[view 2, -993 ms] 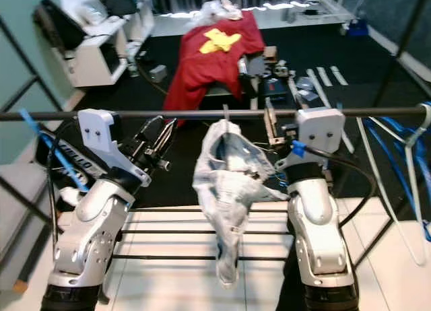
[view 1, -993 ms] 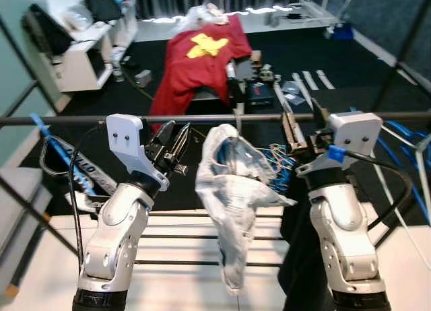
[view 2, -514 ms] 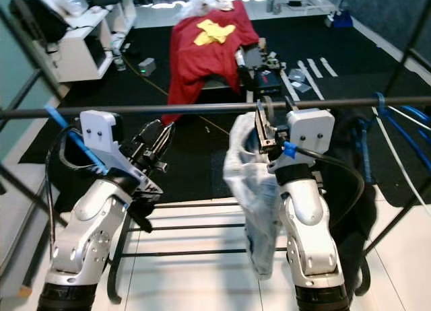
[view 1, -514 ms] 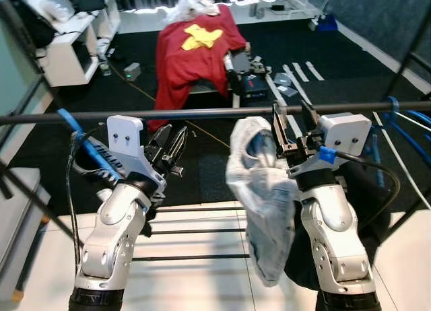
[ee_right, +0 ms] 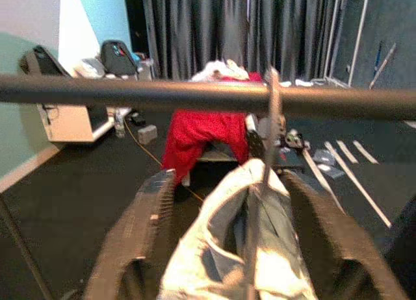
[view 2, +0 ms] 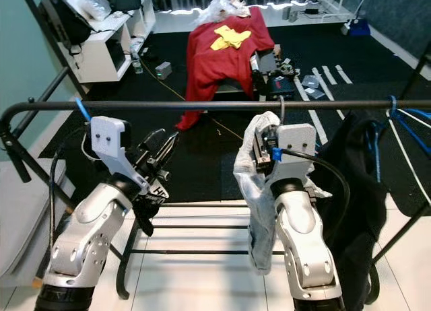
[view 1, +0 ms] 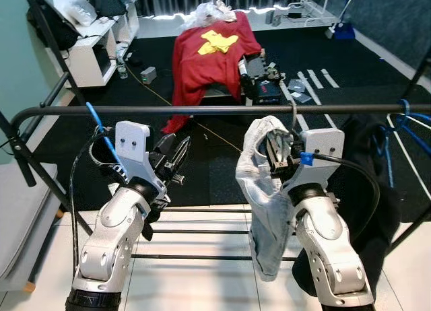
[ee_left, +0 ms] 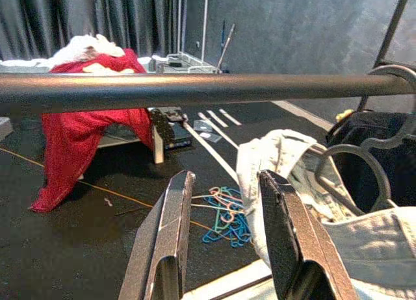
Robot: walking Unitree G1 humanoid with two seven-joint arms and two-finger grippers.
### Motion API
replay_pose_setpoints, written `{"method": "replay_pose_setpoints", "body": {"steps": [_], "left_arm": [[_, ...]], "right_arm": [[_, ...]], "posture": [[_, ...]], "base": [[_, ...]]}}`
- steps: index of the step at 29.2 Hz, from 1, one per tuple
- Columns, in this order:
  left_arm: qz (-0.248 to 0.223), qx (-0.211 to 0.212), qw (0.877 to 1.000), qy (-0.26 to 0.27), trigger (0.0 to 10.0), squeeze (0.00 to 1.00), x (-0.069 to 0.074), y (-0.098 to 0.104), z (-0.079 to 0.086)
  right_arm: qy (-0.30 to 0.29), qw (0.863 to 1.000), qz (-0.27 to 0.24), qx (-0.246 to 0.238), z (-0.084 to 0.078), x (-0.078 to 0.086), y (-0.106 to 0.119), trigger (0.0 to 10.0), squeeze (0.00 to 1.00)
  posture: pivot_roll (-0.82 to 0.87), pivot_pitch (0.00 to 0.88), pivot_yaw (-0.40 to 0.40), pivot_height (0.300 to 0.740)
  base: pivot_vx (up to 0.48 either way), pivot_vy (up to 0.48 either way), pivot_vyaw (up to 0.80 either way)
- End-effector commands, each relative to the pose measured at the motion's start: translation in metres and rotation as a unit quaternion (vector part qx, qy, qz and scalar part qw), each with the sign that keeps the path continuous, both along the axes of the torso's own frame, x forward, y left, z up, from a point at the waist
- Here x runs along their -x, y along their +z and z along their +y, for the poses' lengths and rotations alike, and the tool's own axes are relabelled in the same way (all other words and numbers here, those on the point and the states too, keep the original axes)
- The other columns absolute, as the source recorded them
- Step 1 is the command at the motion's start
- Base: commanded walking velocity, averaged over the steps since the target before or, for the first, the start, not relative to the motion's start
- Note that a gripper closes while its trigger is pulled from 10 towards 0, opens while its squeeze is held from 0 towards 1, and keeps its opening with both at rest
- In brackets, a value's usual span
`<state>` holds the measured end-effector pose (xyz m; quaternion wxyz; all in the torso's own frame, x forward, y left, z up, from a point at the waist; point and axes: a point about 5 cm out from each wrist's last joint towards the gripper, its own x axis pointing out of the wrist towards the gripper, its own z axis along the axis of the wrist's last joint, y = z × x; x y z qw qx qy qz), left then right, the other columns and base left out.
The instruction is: Hang hanger
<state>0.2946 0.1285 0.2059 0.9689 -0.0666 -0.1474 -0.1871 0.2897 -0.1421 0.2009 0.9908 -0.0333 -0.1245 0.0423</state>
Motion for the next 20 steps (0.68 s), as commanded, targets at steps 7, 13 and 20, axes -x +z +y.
{"method": "replay_pose_setpoints", "body": {"steps": [7, 13, 20], "left_arm": [[0.019, -0.011, 1.000, -0.005, 10.0, 0.00, -0.001, -0.008, 0.001], [0.017, -0.017, 1.000, -0.014, 10.0, 0.00, -0.002, -0.007, 0.000], [0.006, -0.008, 0.998, -0.060, 10.0, 0.00, 0.007, -0.004, -0.004]], "right_arm": [[-0.009, 0.994, 0.104, 0.019, -0.008, -0.015, -0.020, 10.0, 0.00], [0.007, 0.987, 0.151, 0.054, -0.012, -0.039, -0.020, 10.0, 0.00], [0.016, 0.981, 0.179, 0.078, -0.016, -0.062, -0.013, 10.0, 0.00]], "posture": [[-0.14, 0.043, 0.056, 0.740], [-0.13, 0.040, 0.058, 0.740], [-0.13, 0.049, 0.036, 0.740]], "base": [[0.000, 0.000, 0.00], [0.000, 0.000, 0.00], [0.000, 0.000, 0.00]]}}
